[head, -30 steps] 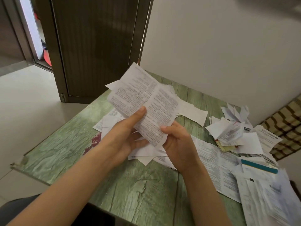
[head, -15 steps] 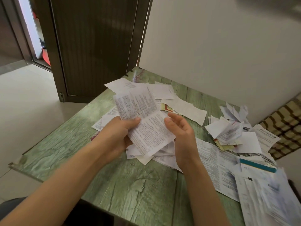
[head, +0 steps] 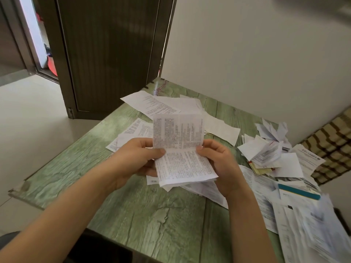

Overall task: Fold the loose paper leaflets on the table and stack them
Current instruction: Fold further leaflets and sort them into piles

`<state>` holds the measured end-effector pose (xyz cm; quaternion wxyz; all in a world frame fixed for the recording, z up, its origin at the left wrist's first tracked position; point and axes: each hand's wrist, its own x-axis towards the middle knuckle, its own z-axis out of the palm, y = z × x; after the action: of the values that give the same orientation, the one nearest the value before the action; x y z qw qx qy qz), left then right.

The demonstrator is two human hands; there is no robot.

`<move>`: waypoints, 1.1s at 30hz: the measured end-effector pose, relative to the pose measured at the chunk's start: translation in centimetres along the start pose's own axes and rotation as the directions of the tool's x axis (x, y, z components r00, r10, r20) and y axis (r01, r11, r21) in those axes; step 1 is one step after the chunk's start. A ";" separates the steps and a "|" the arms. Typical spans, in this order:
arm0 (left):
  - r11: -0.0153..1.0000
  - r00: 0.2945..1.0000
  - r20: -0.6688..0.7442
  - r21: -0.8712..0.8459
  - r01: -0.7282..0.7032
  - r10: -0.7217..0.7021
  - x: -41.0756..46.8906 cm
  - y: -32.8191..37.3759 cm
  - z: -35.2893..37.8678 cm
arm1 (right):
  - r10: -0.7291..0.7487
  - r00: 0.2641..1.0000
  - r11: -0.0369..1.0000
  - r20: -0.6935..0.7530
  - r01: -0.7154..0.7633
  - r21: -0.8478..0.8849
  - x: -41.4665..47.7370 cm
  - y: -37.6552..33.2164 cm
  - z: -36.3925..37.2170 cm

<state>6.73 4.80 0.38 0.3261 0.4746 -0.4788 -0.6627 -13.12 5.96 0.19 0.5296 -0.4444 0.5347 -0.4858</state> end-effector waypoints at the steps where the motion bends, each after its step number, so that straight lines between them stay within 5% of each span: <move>1: 1.000 0.999 -0.037 -0.013 -0.007 0.007 0.1 0.0 -0.1 | -0.016 1.000 1.000 -0.010 0.016 -0.001 0.0 -0.1 0.0; 7: 0.996 0.982 -0.190 -0.082 -0.032 0.016 0.3 0.3 -0.1 | -0.015 1.000 0.999 0.007 0.016 -0.045 -0.3 0.0 0.6; 11: 0.972 0.988 -0.150 -0.234 -0.014 -0.022 0.1 0.4 0.1 | -0.034 0.999 0.997 -0.014 0.033 -0.066 -0.1 0.1 0.7; 21: 0.999 0.982 -0.187 0.041 -0.031 0.038 0.3 -0.3 0.2 | -0.091 0.994 0.996 -0.067 0.091 -0.008 0.0 -0.1 1.0; 27: 0.982 0.994 -0.045 0.167 -0.086 0.095 -0.1 -0.5 1.0 | -0.093 0.992 0.966 0.083 0.110 -0.236 -0.3 0.4 1.8; 33: 0.973 0.991 -0.064 0.209 -0.101 0.117 0.2 -0.6 1.0 | -0.133 0.986 0.913 0.101 0.162 -0.374 -0.4 0.7 2.5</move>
<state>5.70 5.18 -0.19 0.3294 0.5037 -0.5571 -0.5723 -10.62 6.31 -0.35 0.4143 -0.5955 0.5641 -0.3944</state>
